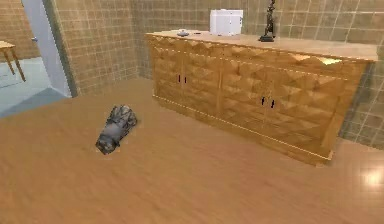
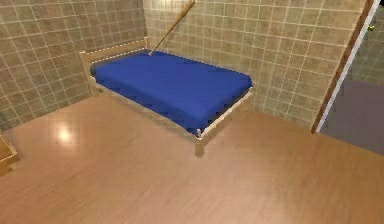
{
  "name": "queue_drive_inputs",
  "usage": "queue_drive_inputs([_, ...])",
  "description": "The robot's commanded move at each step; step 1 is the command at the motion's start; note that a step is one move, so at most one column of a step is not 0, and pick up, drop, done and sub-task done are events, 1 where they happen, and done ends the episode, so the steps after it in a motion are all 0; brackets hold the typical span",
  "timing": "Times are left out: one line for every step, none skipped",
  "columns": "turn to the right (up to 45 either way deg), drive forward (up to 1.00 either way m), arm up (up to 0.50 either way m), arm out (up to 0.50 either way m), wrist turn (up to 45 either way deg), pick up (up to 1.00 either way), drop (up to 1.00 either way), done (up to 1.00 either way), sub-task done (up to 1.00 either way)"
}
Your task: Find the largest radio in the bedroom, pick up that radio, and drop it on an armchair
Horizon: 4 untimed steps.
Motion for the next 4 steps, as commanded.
queue_drive_inputs([-45.0,0.00,0.00,0.00,0.0,0.00,0.00,0.00,0.00])
queue_drive_inputs([-3.0,0.00,0.00,0.00,0.0,0.00,0.00,0.00,0.00])
queue_drive_inputs([0.0,1.00,0.00,0.00,0.0,0.00,0.00,0.00,0.00])
queue_drive_inputs([-3.0,0.00,0.00,0.00,0.0,0.00,0.00,0.00,0.00])
